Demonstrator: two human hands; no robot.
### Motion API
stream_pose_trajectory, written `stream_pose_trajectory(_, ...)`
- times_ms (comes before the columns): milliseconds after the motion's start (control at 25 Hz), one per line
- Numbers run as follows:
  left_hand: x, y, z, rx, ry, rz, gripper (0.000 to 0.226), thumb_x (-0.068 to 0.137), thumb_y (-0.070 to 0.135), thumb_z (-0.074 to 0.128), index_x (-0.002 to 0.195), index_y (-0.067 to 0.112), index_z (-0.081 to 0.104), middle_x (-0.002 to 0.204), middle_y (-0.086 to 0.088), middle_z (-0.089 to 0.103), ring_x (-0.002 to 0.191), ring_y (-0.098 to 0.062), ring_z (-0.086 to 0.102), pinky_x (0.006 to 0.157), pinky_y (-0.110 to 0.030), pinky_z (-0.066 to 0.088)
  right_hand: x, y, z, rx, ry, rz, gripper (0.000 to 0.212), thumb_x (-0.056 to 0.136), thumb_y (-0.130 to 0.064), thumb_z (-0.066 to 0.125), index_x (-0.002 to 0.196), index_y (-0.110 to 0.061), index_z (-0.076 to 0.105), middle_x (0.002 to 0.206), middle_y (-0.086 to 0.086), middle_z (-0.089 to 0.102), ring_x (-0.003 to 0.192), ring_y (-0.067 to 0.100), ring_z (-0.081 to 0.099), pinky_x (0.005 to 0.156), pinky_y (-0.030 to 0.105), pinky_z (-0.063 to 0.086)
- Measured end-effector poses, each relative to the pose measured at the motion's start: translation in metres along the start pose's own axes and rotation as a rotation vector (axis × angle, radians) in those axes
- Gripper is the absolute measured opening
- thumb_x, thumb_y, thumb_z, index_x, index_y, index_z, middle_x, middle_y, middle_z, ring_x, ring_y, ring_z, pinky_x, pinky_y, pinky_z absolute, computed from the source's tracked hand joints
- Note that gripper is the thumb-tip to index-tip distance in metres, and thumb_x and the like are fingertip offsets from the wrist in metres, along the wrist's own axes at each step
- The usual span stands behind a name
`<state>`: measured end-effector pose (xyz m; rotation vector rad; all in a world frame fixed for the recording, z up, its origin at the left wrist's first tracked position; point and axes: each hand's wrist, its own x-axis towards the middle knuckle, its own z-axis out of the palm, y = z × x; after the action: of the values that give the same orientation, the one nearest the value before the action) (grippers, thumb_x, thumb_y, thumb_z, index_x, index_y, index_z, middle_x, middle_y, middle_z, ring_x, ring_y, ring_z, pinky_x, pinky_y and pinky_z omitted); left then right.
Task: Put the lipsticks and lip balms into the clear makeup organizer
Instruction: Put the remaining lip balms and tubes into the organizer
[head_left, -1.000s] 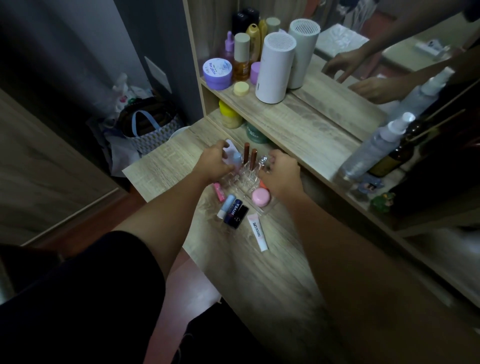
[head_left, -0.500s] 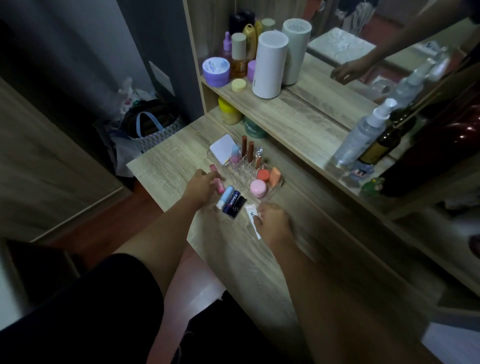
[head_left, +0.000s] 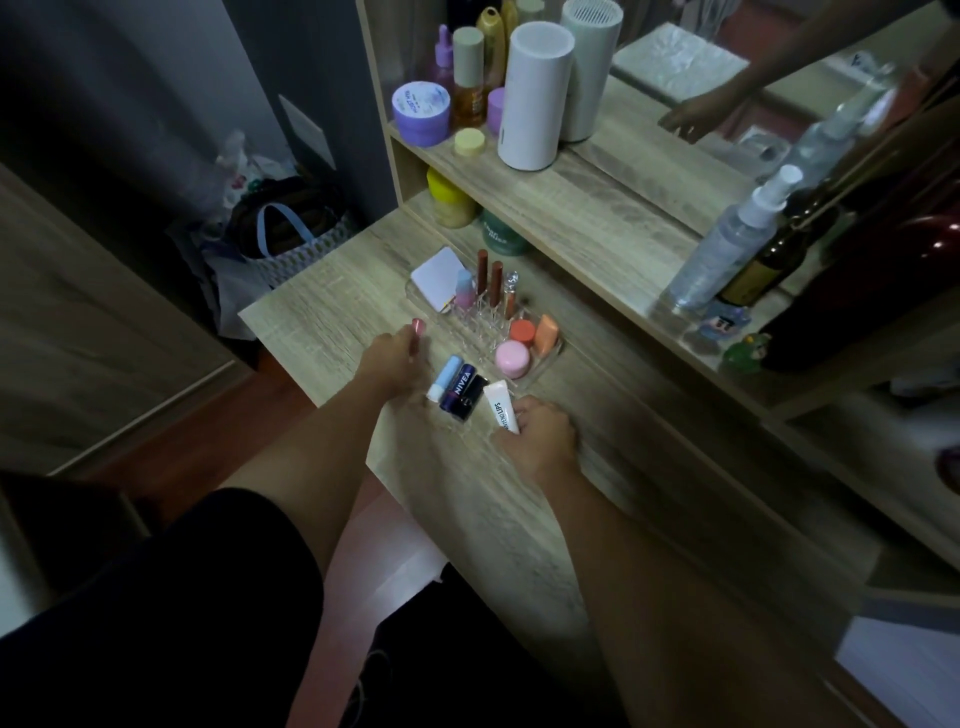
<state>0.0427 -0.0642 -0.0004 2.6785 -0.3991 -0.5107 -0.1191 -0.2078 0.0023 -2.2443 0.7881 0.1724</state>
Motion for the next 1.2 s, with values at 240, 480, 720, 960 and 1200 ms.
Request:
stream_pose_trajectory(240,-0.002,0.013,-0.041,-0.565,0.087,-0.009,0.041,0.077,0.013,0.067,0.106,0.019,0.039,0.078,0.001,0.057,0.066,-0.016,0.061,0.055,-0.027,0.05,0.013,-0.024,-0.024,0.261,0.139,-0.074,0.037,0.076,-0.03,0.075,0.109,-0.024,0.06,0.095,-0.001,0.072,0.085,0.017,0.069,0.074,0.031,0.056)
stream_pose_trajectory(480,0.019,0.046,-0.06,-0.612,0.152,0.183,0.013,0.085,0.031,0.061,0.089,0.02,0.066,0.089,-0.004,0.069,0.076,-0.006,0.063,0.065,-0.016,0.048,0.041,-0.043,-0.031,0.244,0.289,-0.107,0.021,0.087,-0.039,0.057,0.091,-0.02,0.066,0.087,-0.006,0.062,0.082,0.021,0.066,0.074,0.04,0.058)
stream_pose_trajectory(720,0.034,0.052,-0.052,-0.442,0.138,0.32,0.023,0.077,0.017,0.072,0.098,0.016,0.061,0.077,0.011,0.06,0.068,0.003,0.056,0.059,0.003,0.043,0.058,-0.047,-0.022,0.142,0.341,-0.075,0.021,0.09,-0.034,0.057,0.101,-0.021,0.069,0.094,0.005,0.071,0.084,0.022,0.066,0.076,0.04,0.057)
stream_pose_trajectory(960,0.039,0.056,-0.046,-0.287,0.139,0.444,0.023,0.077,0.017,0.073,0.097,0.012,0.064,0.089,0.0,0.066,0.081,-0.012,0.062,0.076,-0.019,0.046,0.065,-0.051,-0.018,0.166,0.317,-0.091,0.02,0.092,-0.016,0.058,0.104,-0.002,0.067,0.101,0.014,0.07,0.091,0.02,0.065,0.072,0.023,0.043)
stream_pose_trajectory(1200,0.043,0.055,-0.049,-0.056,0.109,0.586,0.031,0.08,0.018,0.07,0.108,0.005,0.067,0.101,-0.014,0.064,0.086,-0.017,0.057,0.076,-0.022,0.042,0.07,-0.056,-0.018,0.156,0.265,-0.136,0.023,0.092,-0.013,0.055,0.115,-0.01,0.061,0.112,0.011,0.069,0.109,0.025,0.062,0.097,0.045,0.05)
